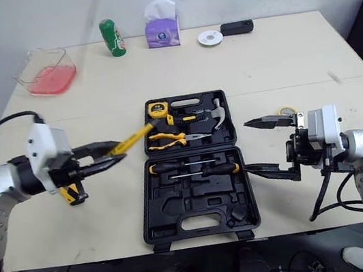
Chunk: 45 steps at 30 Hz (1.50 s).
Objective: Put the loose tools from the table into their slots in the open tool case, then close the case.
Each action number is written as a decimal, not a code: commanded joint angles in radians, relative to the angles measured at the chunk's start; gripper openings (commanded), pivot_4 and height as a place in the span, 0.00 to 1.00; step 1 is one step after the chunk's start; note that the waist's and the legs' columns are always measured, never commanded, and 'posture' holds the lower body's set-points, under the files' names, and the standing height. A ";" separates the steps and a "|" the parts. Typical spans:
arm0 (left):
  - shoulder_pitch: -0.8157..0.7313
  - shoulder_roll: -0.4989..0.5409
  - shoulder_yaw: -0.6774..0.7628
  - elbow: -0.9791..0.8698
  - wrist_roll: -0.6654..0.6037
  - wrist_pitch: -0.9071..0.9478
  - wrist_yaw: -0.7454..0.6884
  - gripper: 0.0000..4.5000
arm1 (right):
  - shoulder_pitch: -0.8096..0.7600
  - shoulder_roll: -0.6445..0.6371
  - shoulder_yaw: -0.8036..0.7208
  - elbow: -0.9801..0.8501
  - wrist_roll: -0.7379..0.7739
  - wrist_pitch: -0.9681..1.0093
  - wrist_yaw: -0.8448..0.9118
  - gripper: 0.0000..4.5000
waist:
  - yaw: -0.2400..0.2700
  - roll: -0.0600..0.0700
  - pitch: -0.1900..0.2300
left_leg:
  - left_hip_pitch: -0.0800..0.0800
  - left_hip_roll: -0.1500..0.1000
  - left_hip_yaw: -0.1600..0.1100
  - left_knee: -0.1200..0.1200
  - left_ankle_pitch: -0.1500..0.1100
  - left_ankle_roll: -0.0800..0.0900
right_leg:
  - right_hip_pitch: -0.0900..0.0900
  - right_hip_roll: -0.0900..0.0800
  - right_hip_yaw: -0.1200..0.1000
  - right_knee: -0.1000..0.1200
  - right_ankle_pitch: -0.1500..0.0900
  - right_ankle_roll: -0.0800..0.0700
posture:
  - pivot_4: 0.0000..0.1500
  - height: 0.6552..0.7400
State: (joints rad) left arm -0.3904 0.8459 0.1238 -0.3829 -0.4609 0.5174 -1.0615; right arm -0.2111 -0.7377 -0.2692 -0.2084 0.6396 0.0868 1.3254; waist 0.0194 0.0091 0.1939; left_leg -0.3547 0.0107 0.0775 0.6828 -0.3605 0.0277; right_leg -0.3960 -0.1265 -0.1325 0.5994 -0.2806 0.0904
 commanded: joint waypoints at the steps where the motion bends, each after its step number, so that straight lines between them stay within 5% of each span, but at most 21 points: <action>1: -0.077 0.030 -0.108 -0.005 0.029 0.003 -0.049 0.11 | 0.036 -0.007 -0.036 -0.068 0.032 -0.001 -0.022 1.00 | 0.004 -0.001 0.000 | 0.000 0.000 0.000 0.000 0.000 0.000 | 0.000 0.002 0.000 0.000 0.000 0.000 | 1.00 1.00; 18: -0.306 0.079 -0.512 -0.056 0.256 0.235 -0.061 0.11 | 0.057 -0.008 -0.002 -0.086 0.021 0.006 -0.031 1.00 | 0.006 -0.002 0.001 | 0.000 0.002 0.001 0.002 0.001 0.000 | 0.000 0.010 0.005 0.001 0.001 0.001 | 1.00 1.00; 45: -0.384 -0.033 -0.645 0.061 0.431 0.272 -0.041 0.11 | 0.021 -0.017 0.037 -0.126 0.010 0.051 -0.096 1.00 | 0.007 -0.003 0.002 | 0.000 0.002 0.000 0.006 0.001 0.000 | 0.000 0.010 0.006 0.004 0.001 0.001 | 1.00 1.00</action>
State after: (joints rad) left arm -0.7618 0.8174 -0.5257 -0.3324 -0.0517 0.7865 -1.1142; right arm -0.1812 -0.7431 -0.2365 -0.3061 0.6453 0.1354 1.2359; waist 0.0268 0.0064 0.1956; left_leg -0.3548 0.0126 0.0779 0.6891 -0.3595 0.0281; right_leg -0.3958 -0.1163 -0.1268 0.6040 -0.2800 0.0914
